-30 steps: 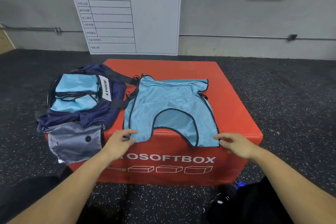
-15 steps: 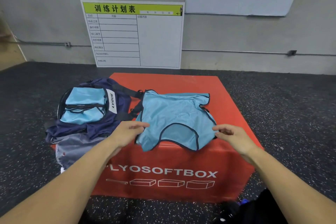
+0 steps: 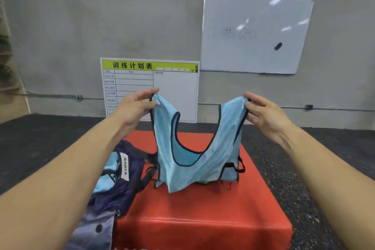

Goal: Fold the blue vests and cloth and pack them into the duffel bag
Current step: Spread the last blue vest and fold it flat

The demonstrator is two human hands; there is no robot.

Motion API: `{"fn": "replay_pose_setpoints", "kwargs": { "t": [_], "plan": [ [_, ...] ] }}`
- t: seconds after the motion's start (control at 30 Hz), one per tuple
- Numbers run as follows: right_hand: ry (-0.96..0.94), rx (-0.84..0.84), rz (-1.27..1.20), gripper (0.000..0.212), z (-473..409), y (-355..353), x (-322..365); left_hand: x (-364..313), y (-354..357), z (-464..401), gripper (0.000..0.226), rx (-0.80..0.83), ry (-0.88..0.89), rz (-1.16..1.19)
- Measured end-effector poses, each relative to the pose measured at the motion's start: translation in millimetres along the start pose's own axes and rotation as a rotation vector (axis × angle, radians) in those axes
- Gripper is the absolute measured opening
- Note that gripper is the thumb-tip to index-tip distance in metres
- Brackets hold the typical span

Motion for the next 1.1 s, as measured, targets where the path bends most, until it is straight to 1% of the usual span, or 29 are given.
{"fn": "replay_pose_setpoints", "kwargs": {
  "t": [0.1, 0.13, 0.17, 0.3, 0.4, 0.57, 0.7, 0.77, 0.83, 0.87, 0.9, 0.97, 1.0, 1.03, 1.1],
  "plan": [
    [-0.057, -0.010, 0.021, 0.033, -12, 13, 52, -46, -2, -5, 0.053, -0.021, 0.053, -0.051],
    [-0.071, -0.015, 0.037, 0.032, -14, 17, 68, -58, -4, -7, 0.052, -0.038, 0.065, -0.080],
    [-0.086, -0.019, 0.050, 0.029, -15, 22, 82, -69, -6, -7, 0.049, -0.053, 0.078, -0.119],
    [-0.130, -0.060, 0.135, 0.015, -14, 38, 126, -102, -10, -7, 0.021, -0.117, 0.122, -0.226],
    [-0.138, -0.107, 0.224, 0.011, -13, 43, 142, -116, -15, -2, 0.012, -0.201, 0.141, -0.254],
    [-0.102, -0.154, 0.353, 0.012, -10, 45, 149, -122, -22, 8, 0.018, -0.215, 0.090, -0.319],
    [-0.027, -0.145, 0.360, 0.017, -8, 46, 141, -121, -25, 11, 0.024, -0.201, 0.106, -0.383],
    [-0.007, -0.148, 0.311, 0.018, -6, 47, 139, -117, -26, 11, 0.024, -0.178, 0.094, -0.312],
    [-0.039, -0.097, 0.133, 0.021, -4, 50, 139, -115, -26, 11, 0.023, -0.133, 0.087, -0.209],
    [-0.051, -0.027, 0.023, 0.025, -4, 54, 138, -114, -24, 11, 0.027, -0.092, 0.093, -0.162],
    [-0.026, 0.056, -0.034, 0.030, -3, 57, 134, -113, -23, 10, 0.036, -0.047, 0.101, -0.127],
    [0.119, 0.195, 0.018, 0.041, -1, 66, 115, -112, -21, 10, 0.055, 0.016, 0.104, -0.119],
    [0.177, 0.218, 0.053, 0.045, -1, 68, 106, -111, -20, 10, 0.060, 0.028, 0.098, -0.141],
    [0.189, 0.205, 0.054, 0.046, -1, 67, 101, -110, -20, 10, 0.061, 0.024, 0.090, -0.163],
    [0.108, 0.132, -0.028, 0.044, -4, 61, 102, -110, -23, 11, 0.056, -0.013, 0.084, -0.171]
  ]
}}
Point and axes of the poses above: each hand's wrist, its own z-axis away from the middle knuckle, its own y-axis out of the palm, x = y × z, the point moved 6 cm from there along -z, towards the middle knuckle, and after that the axes turned 12 degrees about x, right-handed, at the moved point
